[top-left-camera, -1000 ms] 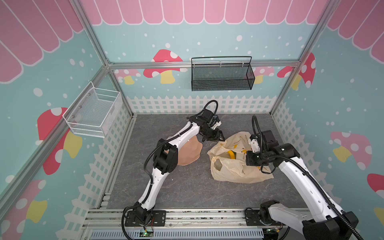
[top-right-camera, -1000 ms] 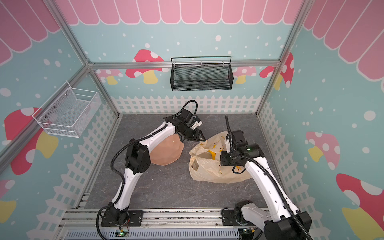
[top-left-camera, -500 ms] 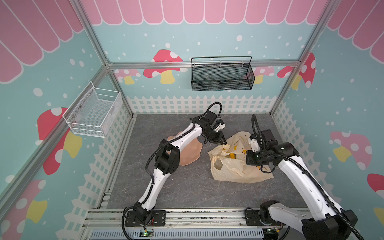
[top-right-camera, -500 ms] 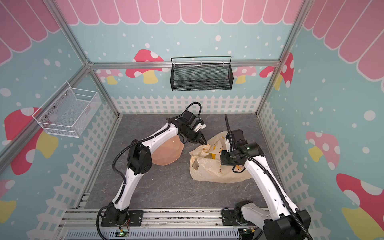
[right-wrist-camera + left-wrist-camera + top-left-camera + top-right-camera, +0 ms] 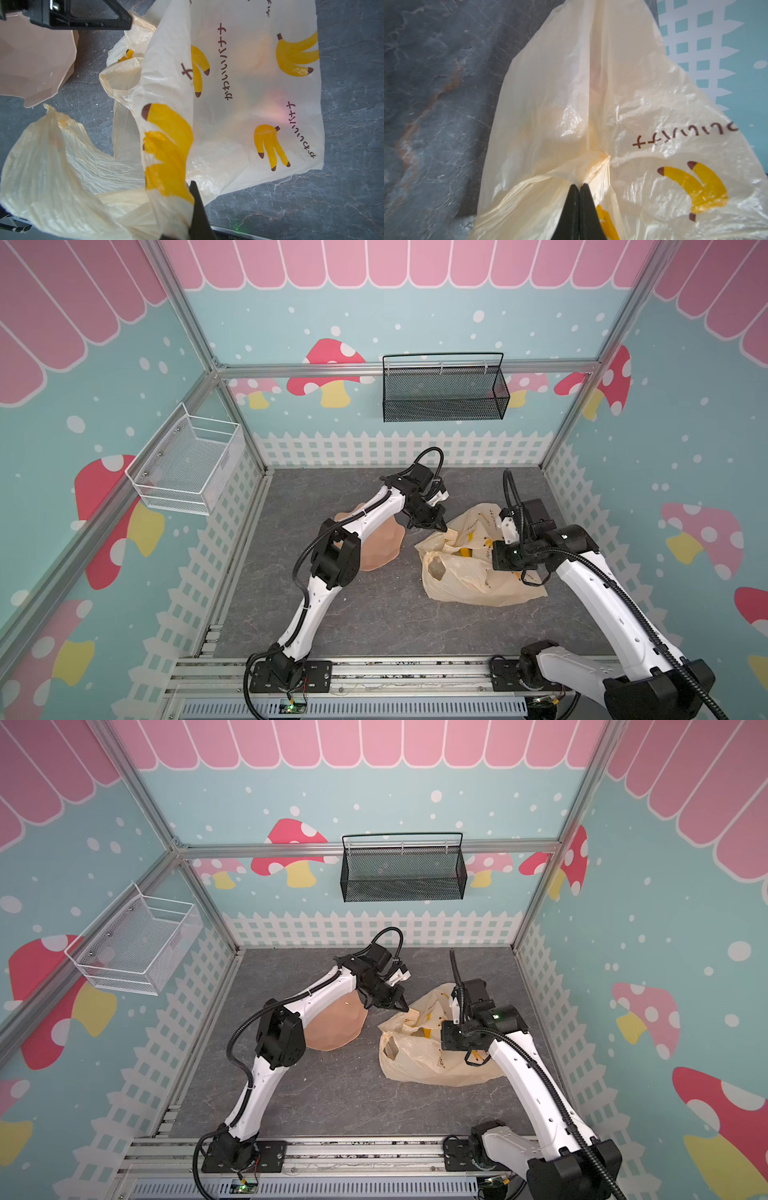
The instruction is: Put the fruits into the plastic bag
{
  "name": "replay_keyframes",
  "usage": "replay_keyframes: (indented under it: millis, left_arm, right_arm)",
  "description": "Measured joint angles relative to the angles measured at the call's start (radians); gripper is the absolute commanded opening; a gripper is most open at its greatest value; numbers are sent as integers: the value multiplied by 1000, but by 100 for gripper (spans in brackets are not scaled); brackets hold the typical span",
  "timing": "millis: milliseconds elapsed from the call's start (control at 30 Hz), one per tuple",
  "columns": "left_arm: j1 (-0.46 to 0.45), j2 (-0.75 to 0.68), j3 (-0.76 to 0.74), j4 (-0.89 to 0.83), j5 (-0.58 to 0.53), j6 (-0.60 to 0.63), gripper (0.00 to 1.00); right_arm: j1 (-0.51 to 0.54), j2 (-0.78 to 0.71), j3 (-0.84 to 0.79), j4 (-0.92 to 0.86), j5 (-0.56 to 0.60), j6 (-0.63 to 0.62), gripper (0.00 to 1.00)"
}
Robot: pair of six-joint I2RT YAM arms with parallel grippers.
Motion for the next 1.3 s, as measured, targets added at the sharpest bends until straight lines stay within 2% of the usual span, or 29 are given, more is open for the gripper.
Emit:
replay_keyframes:
  millis: [133,400,467,600,767,800,833,967,1067,1167,1300]
  left_arm:
    - [8,-53,-53,42,-33,-29,0]
    - [62,-325,-220,215,-46,-98,0]
    - [68,-384,-266,258,-40,-111,0]
    - [72,-468,-387,357,-30,-145,0]
    - [72,-494,-506,467,-17,-200,0]
    - [72,-494,-520,480,-14,-206,0]
    - [72,-494,-530,490,-13,-211,0]
    - [72,-495,-552,529,1,-224,0]
    - [73,-501,-559,546,8,-225,0]
    - [74,-510,-566,557,13,-225,0]
    - [81,-526,-587,563,13,-225,0]
  right_arm:
    - [0,-2,1,0,-1,0,0]
    - [0,-7,23,11,16,29,0]
    - [0,-12,23,22,17,52,5]
    - [0,-38,21,64,8,95,38]
    - [0,-61,42,108,-2,156,72]
    - [0,-64,60,115,0,167,89]
    - [0,-70,83,121,3,183,93]
    - [0,-124,178,175,-15,221,94]
    - [0,-179,194,237,-104,283,90]
    - [18,-253,107,349,-214,405,90]
    - [94,-349,-37,422,-268,583,89]
